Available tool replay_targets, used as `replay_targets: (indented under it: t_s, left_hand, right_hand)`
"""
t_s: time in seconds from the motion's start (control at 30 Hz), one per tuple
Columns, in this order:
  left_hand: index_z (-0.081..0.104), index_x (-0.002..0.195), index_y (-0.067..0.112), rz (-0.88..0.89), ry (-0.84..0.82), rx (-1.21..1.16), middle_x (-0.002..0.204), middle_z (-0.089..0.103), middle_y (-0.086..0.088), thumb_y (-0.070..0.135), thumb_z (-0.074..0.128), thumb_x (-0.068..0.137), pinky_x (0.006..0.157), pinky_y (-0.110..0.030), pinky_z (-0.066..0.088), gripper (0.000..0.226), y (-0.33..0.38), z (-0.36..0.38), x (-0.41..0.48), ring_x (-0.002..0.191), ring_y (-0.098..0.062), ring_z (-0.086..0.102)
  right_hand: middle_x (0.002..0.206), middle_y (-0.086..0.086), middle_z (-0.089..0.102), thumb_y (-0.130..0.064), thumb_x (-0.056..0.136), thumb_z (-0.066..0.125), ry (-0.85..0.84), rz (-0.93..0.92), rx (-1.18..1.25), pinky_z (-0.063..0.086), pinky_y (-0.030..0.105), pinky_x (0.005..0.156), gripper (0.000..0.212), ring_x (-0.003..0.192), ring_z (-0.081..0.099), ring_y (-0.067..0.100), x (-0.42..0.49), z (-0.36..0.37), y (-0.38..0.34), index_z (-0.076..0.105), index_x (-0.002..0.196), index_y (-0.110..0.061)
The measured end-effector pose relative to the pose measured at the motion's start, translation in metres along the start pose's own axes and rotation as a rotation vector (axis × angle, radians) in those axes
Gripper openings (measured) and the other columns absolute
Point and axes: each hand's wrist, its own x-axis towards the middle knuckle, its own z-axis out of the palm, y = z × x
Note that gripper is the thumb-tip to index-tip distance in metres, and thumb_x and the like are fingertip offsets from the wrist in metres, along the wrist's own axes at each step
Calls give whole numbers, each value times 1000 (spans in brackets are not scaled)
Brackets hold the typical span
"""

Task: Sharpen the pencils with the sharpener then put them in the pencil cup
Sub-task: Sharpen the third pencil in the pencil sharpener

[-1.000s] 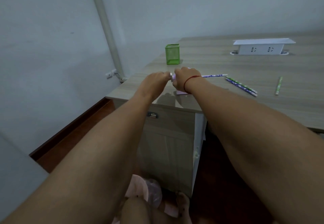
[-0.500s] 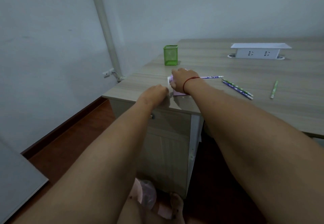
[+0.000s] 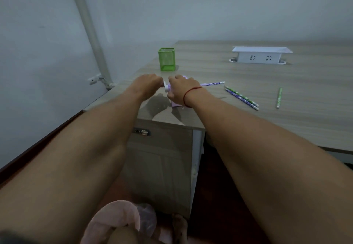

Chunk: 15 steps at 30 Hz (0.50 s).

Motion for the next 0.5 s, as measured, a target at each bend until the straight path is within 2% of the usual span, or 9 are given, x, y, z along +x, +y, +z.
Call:
replay_targets:
  t_s: [0.27, 0.5]
  left_hand:
    - [62, 91, -1, 28, 108, -5, 89, 64, -26, 11, 44, 98, 63, -37, 38, 23, 5, -26, -4, 83, -42, 61]
    - [62, 95, -1, 23, 149, -5, 91, 64, -25, 12, 43, 99, 66, -40, 41, 23, 13, -38, -20, 85, -42, 61]
  right_hand:
    - [134, 14, 51, -34, 99, 41, -55, 12, -34, 42, 40, 95, 43, 121, 52, 33, 0, -10, 0, 43, 134, -10]
    - [130, 14, 55, -35, 98, 44, -77, 37, -49, 45, 40, 92, 41, 117, 55, 32, 2, -12, -4, 47, 131, -10]
